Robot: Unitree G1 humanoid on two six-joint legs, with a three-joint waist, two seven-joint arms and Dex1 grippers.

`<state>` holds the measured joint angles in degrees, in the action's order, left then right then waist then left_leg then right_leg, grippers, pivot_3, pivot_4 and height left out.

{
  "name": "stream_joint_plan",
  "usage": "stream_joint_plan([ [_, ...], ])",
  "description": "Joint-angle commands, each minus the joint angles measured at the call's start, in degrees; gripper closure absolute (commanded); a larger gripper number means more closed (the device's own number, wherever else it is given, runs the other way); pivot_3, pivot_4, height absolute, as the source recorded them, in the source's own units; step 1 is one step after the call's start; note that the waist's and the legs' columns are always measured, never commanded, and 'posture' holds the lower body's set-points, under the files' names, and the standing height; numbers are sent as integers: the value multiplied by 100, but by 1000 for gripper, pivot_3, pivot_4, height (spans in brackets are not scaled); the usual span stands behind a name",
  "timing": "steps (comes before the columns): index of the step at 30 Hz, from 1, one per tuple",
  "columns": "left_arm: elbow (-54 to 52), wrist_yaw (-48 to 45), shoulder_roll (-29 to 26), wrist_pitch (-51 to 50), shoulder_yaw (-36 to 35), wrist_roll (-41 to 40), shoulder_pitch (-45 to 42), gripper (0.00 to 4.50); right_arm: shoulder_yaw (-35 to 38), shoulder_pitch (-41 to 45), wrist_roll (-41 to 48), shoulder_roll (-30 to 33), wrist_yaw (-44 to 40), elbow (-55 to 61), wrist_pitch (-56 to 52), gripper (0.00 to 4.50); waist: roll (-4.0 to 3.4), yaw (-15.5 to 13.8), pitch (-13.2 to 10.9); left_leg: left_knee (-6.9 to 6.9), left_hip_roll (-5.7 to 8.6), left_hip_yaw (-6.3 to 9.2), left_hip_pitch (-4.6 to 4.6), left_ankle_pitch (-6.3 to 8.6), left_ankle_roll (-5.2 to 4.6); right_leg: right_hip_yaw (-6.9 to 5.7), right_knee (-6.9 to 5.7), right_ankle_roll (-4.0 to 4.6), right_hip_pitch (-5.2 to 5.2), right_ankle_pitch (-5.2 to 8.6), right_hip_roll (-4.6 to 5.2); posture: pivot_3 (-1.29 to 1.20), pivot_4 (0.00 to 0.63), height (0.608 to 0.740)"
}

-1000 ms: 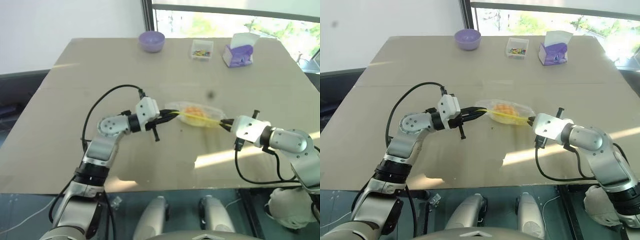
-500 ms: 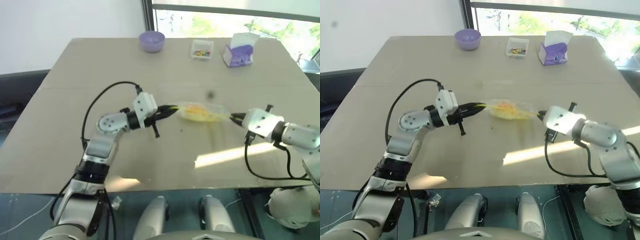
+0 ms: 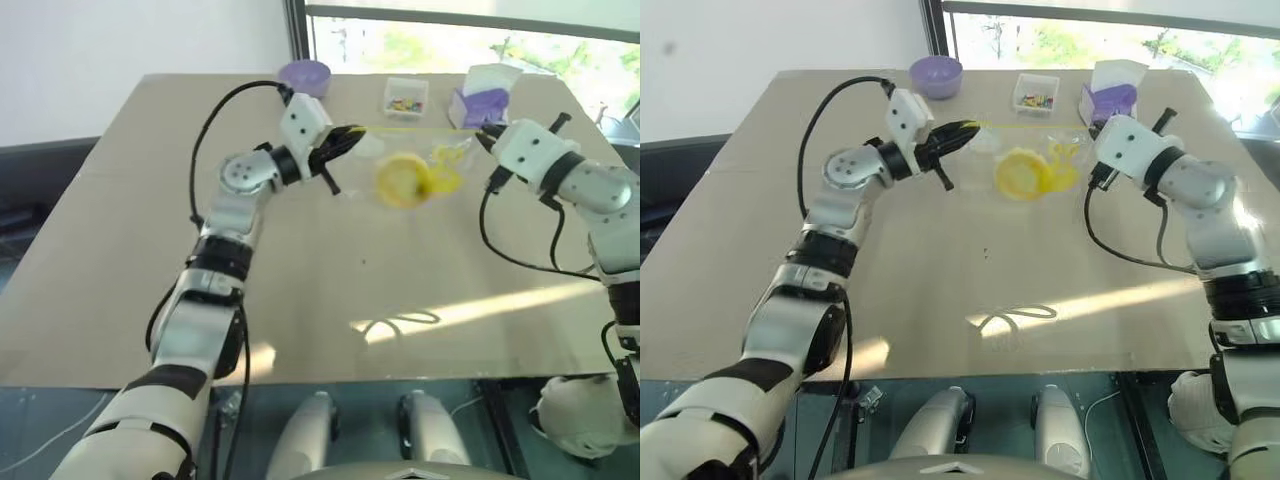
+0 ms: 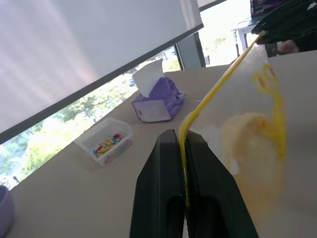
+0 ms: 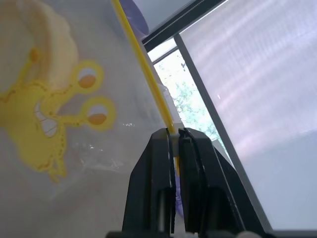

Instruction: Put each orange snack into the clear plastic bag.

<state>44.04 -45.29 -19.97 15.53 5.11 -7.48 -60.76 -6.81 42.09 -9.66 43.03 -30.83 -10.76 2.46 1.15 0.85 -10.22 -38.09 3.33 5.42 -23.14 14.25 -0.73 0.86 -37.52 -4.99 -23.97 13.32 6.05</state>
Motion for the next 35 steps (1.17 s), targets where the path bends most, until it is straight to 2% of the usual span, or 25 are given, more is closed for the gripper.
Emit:
stream_joint_plan([
  [1, -105, -152, -191, 418, -131, 66, 237, 4500, 345, -382, -83, 216, 69, 243, -114, 4289, -2, 10, 2, 6, 0, -1, -4, 0, 0, 2, 7, 0, -5, 0, 0, 0, 150, 740],
  [7, -1451, -845, -452, 366, 225, 116, 1908, 4500, 317, -1926, 167, 21, -250, 1793, -846, 4289, -5, 43, 4, 40, -3, 11, -21, 0, 0, 10, 36, 0, -30, 0, 0, 0, 150, 740],
  [11, -2243, -986, -634, 202, 385, 181, 2711, 4500, 197, -2637, 174, -129, -332, 2313, -1205, 4289, -6, 43, 1, -2, -1, 20, -69, 0, 0, 16, -18, 0, -84, -1, 0, 0, 150, 740],
  [12, -2407, -1016, -685, 172, 405, 196, 2862, 3844, 219, -2734, 228, -196, -329, 2405, -1285, 4500, -6, 39, 2, -17, -1, 21, -67, 0, 0, 16, -29, 0, -80, -1, -1, 0, 150, 740],
  [14, -2784, -1087, -739, -126, 334, -40, 3163, 3245, 320, -2883, 387, -308, -325, 2564, -1471, 3775, -8, 35, 2, -23, -2, 19, -49, 10, -18, 22, -36, -5, -63, -13, -3, 0, 150, 740],
  [15, -2944, -1082, -753, -259, 296, -130, 3264, 2664, 368, -2943, 431, -331, -330, 2615, -1520, 3506, -9, 22, 2, -24, -4, 20, -41, 13, -25, 23, -35, -4, -55, -17, -6, 0, 150, 740],
  [18, -3420, -1064, -869, -773, 123, -395, 3526, 1213, 622, -3209, 660, -343, -382, 2781, -1699, 2087, -11, -9, -2, -22, -11, 24, 44, 14, -28, 18, -28, -5, 36, -16, -11, 0, 150, 740],
  [19, -3629, -1102, -948, -1001, 41, -546, 3640, 673, 738, -3327, 738, -303, -416, 2835, -1751, 1447, -11, -12, -2, -22, -13, 29, 52, 14, -28, 14, -27, -5, 46, -15, -11, 0, 150, 740],
  [20, -3907, -1166, -1067, -1281, -86, -771, 3801, 388, 910, -3479, 853, -251, -473, 2912, -1809, 1209, -11, -9, -2, -24, -16, 31, 52, 14, -28, 11, -27, -5, 46, -16, -12, 0, 150, 740],
  [21, -4113, -1207, -1151, -1491, -176, -930, 3914, 0, 1027, -3579, 933, -218, -513, 2970, -1852, 673, -11, -7, -2, -24, -17, 30, 52, 14, -28, 12, -28, -5, 46, -16, -13, 0, 150, 740],
  [22, -4286, -1230, -1238, -1675, -259, -1053, 4011, 0, 1140, -3662, 1020, -193, -555, 3024, -1894, 230, -12, -4, -1, -23, -19, 30, 51, 14, -28, 13, -28, -5, 44, -16, -13, 0, 150, 740],
  [23, -4494, -1269, -1374, -1977, -408, -1280, 4149, 0, 1347, -3784, 1175, -166, -609, 3103, -1948, 109, -12, -4, -1, -22, -23, 29, 52, 14, -28, 14, -28, -4, 43, -16, -13, 0, 150, 740],
  [26, -4974, -1401, -1787, -2665, -863, -1845, 4585, 0, 2030, -4210, 1860, -117, -914, 3445, -2275, 109, -16, 14, -1, -18, -33, 26, 51, 14, -28, 18, -27, -4, 40, -16, -14, 0, 150, 740],
  [29, -5303, -1346, -2021, -3007, -1177, -2074, 4912, 0, 2533, -4640, 2447, -43, -1221, 3859, -2586, 109, -18, -6, -2, -14, -40, 25, 50, 15, -28, 16, -20, -3, 41, -16, -14, 0, 150, 740],
  [35, -5636, -1263, -2210, -3467, -1440, -2308, 5024, 0, 2936, -4891, 2968, -58, -1201, 4221, -2936, 109, -17, -20, -2, -18, -41, 23, 51, 15, -29, 15, -15, -4, 47, -16, -14, 0, 150, 740],
])
